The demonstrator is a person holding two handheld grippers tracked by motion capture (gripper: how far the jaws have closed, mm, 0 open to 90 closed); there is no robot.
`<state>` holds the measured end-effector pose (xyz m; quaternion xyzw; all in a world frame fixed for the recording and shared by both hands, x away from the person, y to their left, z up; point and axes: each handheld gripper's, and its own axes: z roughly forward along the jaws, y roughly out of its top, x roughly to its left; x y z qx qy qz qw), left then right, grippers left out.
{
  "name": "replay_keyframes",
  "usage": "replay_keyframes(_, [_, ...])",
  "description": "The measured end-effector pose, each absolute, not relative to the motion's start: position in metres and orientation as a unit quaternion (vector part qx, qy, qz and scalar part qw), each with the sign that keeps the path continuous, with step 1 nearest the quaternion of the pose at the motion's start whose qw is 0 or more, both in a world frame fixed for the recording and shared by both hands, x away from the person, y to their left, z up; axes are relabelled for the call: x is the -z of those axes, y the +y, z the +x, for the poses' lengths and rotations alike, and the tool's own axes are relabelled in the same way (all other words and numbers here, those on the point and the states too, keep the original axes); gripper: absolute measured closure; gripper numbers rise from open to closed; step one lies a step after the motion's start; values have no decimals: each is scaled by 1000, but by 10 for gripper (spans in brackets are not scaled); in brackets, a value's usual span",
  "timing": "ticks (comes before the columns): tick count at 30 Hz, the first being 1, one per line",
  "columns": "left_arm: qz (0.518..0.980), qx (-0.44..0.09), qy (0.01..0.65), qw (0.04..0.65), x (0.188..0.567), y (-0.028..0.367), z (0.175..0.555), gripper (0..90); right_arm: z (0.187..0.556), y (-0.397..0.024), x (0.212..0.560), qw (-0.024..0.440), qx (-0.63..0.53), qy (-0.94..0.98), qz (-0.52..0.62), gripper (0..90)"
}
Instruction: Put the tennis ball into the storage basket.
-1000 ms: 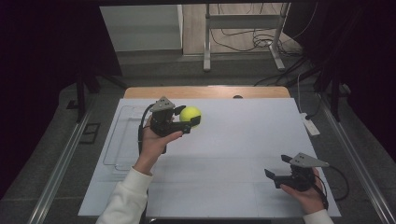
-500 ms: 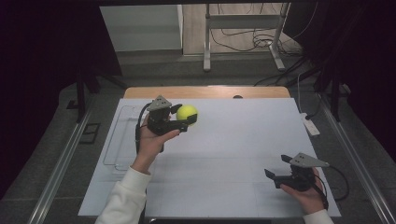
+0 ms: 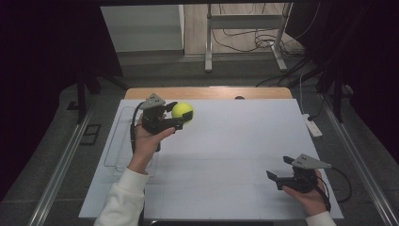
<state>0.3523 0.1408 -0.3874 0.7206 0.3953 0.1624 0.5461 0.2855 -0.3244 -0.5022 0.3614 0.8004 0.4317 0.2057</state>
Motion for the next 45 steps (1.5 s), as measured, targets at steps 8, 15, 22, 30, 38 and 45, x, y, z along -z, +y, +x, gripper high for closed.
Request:
replay_keyframes(8, [711, -169, 406, 549, 386, 152, 354, 275, 286, -325, 502, 206, -432, 800, 361, 112])
replay_keyframes(15, [710, -173, 410, 546, 387, 155, 355, 275, 286, -325, 502, 207, -430, 800, 363, 112])
replay_keyframes(22, [704, -179, 417, 547, 386, 161, 357, 275, 286, -325, 503, 206, -431, 800, 363, 112])
replay_keyframes(30, [697, -192, 428, 541, 386, 173, 359, 275, 286, -325, 502, 206, -431, 800, 361, 112])
replay_keyframes(38, [691, -203, 442, 534, 387, 184, 362, 275, 286, -325, 502, 205, -432, 800, 362, 112])
replay_keyframes(45, [688, -209, 451, 529, 388, 191, 364, 275, 286, -325, 502, 205, -433, 800, 361, 112])
